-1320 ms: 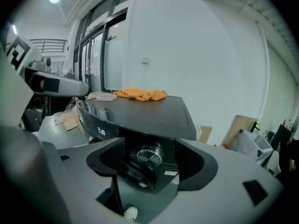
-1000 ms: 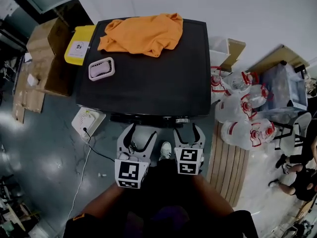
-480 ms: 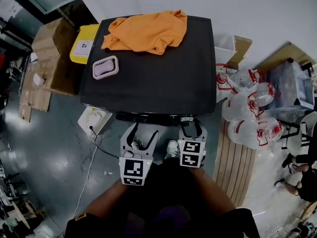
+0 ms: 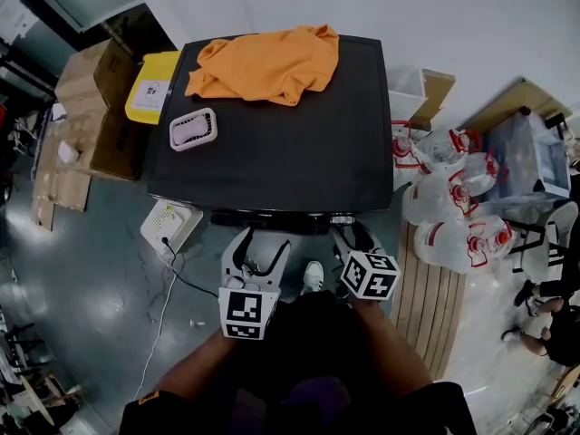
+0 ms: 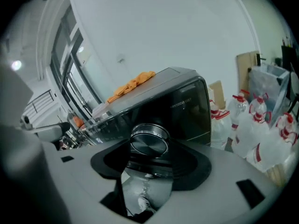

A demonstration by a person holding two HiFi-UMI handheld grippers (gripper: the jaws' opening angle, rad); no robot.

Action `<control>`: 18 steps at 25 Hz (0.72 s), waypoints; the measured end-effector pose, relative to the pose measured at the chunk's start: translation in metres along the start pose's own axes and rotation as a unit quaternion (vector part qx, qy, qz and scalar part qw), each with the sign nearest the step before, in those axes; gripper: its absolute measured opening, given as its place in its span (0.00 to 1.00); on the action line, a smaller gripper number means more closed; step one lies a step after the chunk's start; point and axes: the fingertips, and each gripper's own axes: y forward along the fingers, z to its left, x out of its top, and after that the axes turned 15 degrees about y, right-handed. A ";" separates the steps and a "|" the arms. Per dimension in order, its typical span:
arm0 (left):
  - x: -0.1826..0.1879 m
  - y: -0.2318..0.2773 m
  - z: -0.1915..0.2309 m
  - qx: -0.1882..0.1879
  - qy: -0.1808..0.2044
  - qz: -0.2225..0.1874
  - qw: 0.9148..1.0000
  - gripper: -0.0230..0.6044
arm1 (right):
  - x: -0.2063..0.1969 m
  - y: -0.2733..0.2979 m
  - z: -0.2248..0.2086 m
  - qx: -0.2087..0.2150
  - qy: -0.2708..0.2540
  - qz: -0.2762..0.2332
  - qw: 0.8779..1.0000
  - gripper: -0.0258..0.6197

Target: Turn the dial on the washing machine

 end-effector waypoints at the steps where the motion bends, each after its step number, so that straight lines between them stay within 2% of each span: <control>1: -0.001 0.000 0.000 0.000 -0.003 0.000 1.000 0.51 | 0.000 0.000 0.000 0.013 0.019 0.002 1.000 0.45; 4: -0.002 0.000 0.001 0.000 -0.011 0.001 1.000 0.51 | 0.001 0.000 -0.002 0.043 0.058 0.007 0.997 0.45; 7: -0.003 -0.001 0.000 0.003 -0.012 0.003 1.000 0.51 | 0.001 0.000 -0.002 0.040 0.041 0.011 0.998 0.46; 11: -0.002 -0.003 0.000 0.007 -0.007 0.001 1.000 0.51 | -0.003 -0.003 0.000 -0.027 -0.072 0.002 0.997 0.49; 15: -0.002 -0.007 0.000 0.010 -0.004 0.000 1.000 0.51 | -0.004 -0.006 0.012 -0.081 -0.193 -0.015 0.978 0.50; 18: -0.002 -0.009 0.001 0.012 -0.003 0.000 1.000 0.51 | -0.002 -0.004 0.014 -0.110 -0.231 -0.010 0.967 0.50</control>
